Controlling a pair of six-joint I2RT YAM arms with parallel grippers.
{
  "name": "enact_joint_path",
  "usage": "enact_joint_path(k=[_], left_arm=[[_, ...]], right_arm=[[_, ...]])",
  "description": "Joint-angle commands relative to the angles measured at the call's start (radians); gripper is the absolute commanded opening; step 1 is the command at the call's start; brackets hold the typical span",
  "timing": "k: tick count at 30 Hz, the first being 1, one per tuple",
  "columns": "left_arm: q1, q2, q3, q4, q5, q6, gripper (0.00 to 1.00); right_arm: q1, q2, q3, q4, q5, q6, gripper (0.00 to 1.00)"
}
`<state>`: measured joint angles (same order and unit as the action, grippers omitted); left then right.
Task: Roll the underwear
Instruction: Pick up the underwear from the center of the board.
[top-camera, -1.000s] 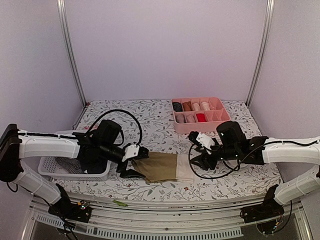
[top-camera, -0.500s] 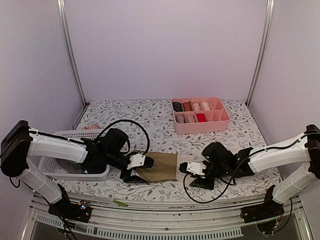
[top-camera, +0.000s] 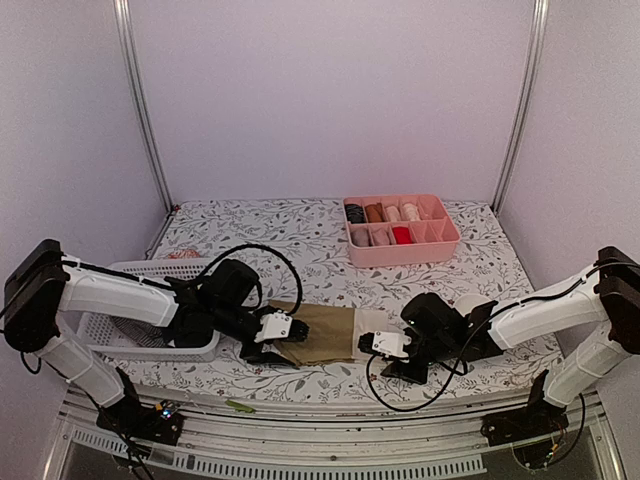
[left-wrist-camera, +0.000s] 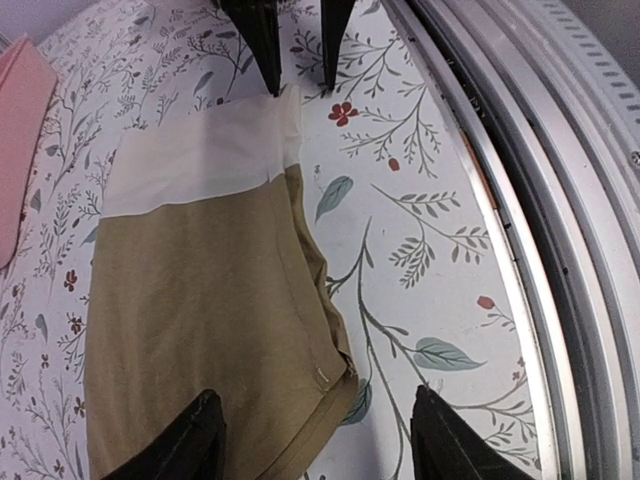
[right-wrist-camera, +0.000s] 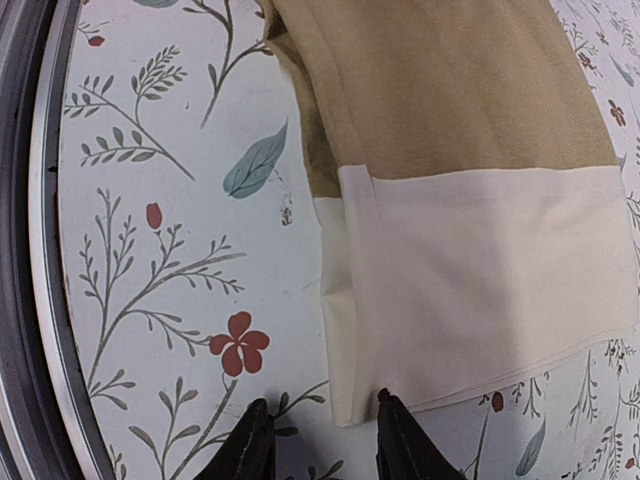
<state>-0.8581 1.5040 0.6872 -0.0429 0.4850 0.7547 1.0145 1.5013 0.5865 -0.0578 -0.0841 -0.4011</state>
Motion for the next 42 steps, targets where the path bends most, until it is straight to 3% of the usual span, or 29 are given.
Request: enact_joint_path(k=[1, 6, 11, 17, 28, 33, 40, 42], left_arm=[[-0.019, 0.007, 0.005, -0.021, -0.002, 0.045, 0.63], [-0.023, 0.017, 0.01, -0.032, -0.002, 0.058, 0.6], [-0.043, 0.033, 0.008, -0.051, -0.027, 0.116, 0.51], [-0.078, 0.078, 0.013, -0.035, -0.096, 0.129, 0.42], [-0.116, 0.194, 0.061, 0.033, -0.165, 0.097, 0.43], [-0.116, 0.238, 0.076, 0.053, -0.227, 0.087, 0.38], [-0.117, 0.217, 0.089, -0.042, -0.213, 0.11, 0.03], [-0.117, 0.196, 0.083, -0.075, -0.192, 0.117, 0.0]], right_arm=[[0.006, 0.005, 0.003, -0.008, 0.031, -0.005, 0.35], [0.007, 0.041, 0.013, -0.007, 0.041, -0.027, 0.32], [0.006, 0.102, 0.025, -0.01, 0.067, -0.011, 0.1], [0.006, 0.111, 0.022, -0.019, 0.07, 0.008, 0.0], [0.007, 0.092, 0.022, -0.051, 0.103, 0.019, 0.0], [0.006, 0.062, 0.019, -0.073, 0.12, 0.018, 0.0], [0.006, 0.055, 0.034, -0.075, 0.123, 0.024, 0.0], [0.007, 0.052, 0.044, -0.071, 0.105, 0.03, 0.0]])
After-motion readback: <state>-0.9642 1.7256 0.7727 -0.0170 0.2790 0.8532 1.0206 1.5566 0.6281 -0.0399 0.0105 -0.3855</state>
